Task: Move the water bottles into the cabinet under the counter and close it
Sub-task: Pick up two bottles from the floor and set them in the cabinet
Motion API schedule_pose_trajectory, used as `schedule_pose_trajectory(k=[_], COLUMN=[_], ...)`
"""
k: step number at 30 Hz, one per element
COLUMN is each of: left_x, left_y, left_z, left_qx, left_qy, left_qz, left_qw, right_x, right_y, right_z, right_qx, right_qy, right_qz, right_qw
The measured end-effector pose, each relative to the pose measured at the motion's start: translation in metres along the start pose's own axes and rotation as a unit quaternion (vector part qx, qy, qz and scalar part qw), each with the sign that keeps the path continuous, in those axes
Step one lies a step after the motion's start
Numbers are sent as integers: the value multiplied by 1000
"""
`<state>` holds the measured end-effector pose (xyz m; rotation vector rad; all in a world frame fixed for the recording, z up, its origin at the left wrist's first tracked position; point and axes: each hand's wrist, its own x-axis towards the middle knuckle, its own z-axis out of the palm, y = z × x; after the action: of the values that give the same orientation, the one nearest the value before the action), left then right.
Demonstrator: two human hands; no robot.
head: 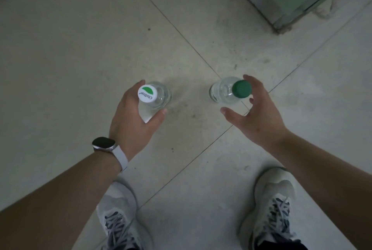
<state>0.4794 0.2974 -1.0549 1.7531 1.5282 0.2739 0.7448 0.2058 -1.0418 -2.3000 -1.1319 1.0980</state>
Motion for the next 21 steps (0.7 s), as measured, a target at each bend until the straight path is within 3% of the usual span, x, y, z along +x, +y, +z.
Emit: schedule_pose_trajectory(k=[11, 21], left_x=[21, -19], left_y=[-1, 61], left_z=[5, -58], left_qx=[-35, -73], left_qy=[12, 15], left_qz=[22, 2], left_qw=[999, 997], right_x=[24, -27], right_y=[-12, -84], right_z=[18, -41], right_qx=[51, 34], right_qy=[49, 14], right_qz=[-4, -43], right_qw=[997, 998])
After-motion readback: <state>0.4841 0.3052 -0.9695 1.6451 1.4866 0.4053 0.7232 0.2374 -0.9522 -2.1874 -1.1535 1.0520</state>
